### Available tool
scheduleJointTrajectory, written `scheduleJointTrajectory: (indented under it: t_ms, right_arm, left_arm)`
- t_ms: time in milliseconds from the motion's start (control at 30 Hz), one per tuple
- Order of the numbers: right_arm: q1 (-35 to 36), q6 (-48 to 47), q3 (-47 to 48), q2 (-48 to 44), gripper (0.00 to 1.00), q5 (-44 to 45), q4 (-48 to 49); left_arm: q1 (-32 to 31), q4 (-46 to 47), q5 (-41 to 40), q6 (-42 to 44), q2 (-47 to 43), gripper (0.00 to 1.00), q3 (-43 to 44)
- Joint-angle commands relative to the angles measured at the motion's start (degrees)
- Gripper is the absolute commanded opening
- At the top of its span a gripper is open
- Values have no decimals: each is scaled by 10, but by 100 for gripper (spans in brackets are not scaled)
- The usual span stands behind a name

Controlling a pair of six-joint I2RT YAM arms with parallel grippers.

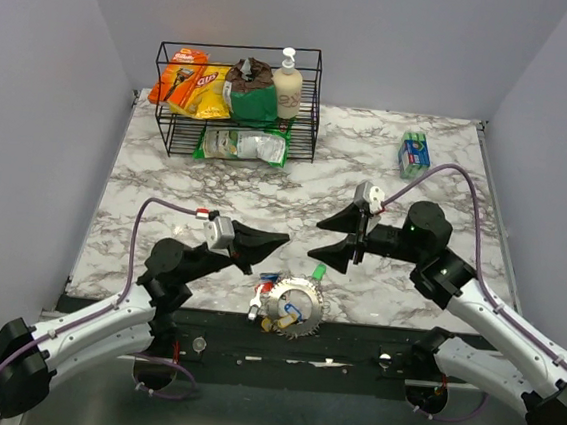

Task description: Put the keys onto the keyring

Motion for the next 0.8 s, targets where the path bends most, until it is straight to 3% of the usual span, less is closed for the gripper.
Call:
scheduleJointTrajectory:
  t_ms: [0,200,300,333,400,433,667,767]
  right_arm:
    - [-2,17,-20,14,76,30,22]
    - [-2,36,-45,72,80,31,8]
    - [-2,54,-49,106,80,34,-10]
    - [-3,59,-51,118,80,41,-13]
    - [-2,76,-56,128,80,45,-16]
    - [-2,84,-64,134,80,49,-18]
    - [47,108,-65,234,69,81,-45]
    - [78,122,-44,286,42,84,-62]
  left_arm:
    - [9,-89,-88,13,-24,0,-19]
    - [22,-177,-95,-7,-1,0,10]
    - [27,-217,-110,-26,20,15,29]
    - [28,-228,-115,-35,27,31,33]
    - [34,-264,-142,-46,34,50,52]
    - [35,-278,-151,-53,40,66,59]
    - [64,-394,-213,-81,53,95,118]
    - [86,-442,-240,-97,54,99,142]
